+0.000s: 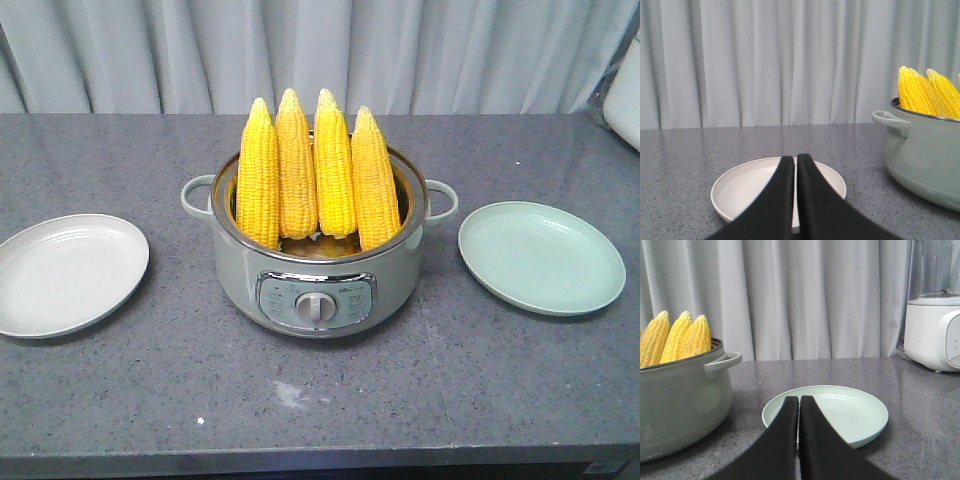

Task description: Distribute corn equally

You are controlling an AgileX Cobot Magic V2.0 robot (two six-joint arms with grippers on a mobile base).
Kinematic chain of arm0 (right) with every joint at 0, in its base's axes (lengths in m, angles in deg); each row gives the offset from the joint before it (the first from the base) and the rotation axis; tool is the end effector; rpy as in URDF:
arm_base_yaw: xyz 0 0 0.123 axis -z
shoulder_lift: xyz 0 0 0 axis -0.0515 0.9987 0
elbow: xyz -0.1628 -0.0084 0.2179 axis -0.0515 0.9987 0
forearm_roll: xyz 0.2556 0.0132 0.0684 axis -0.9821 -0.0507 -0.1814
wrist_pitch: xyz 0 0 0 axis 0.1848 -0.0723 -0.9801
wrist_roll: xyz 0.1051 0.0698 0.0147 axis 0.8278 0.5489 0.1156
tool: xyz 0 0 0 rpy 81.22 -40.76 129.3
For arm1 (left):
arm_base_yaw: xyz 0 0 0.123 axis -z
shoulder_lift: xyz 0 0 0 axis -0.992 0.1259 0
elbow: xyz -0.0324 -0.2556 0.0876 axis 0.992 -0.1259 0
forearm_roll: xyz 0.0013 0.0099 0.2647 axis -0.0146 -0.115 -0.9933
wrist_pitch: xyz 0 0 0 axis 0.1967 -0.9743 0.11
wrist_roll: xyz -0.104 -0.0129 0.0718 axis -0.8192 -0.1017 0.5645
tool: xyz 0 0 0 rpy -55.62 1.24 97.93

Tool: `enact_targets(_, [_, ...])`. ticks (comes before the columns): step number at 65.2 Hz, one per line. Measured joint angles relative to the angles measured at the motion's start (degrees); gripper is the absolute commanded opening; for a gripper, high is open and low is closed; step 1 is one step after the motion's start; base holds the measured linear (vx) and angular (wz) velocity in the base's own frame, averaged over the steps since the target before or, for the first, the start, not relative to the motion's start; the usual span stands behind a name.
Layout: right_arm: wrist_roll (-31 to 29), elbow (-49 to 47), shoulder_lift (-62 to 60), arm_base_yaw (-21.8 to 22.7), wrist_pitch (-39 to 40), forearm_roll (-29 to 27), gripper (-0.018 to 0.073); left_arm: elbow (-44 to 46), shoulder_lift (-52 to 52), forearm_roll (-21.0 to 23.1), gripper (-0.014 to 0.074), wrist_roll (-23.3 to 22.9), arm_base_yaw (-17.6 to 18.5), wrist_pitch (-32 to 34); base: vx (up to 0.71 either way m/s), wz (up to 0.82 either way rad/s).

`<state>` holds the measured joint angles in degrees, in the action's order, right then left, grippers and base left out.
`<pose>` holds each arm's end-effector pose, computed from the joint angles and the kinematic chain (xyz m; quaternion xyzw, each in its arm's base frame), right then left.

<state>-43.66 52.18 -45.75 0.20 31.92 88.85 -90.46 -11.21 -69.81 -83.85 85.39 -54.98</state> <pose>0.1185 0.0059 0.2096 0.0022 0.6726 0.0393 0.7390 0.1182 -0.0053 0.2130 0.0051 0.6650 -0.0275 0.7463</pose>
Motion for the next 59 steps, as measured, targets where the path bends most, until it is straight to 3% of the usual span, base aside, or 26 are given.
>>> enact_targets(59, [0.0,0.0,0.0,0.0,0.0,0.0,-0.0011,0.0,0.0,0.0,-0.0006,0.0,0.0,0.0,0.01,0.0])
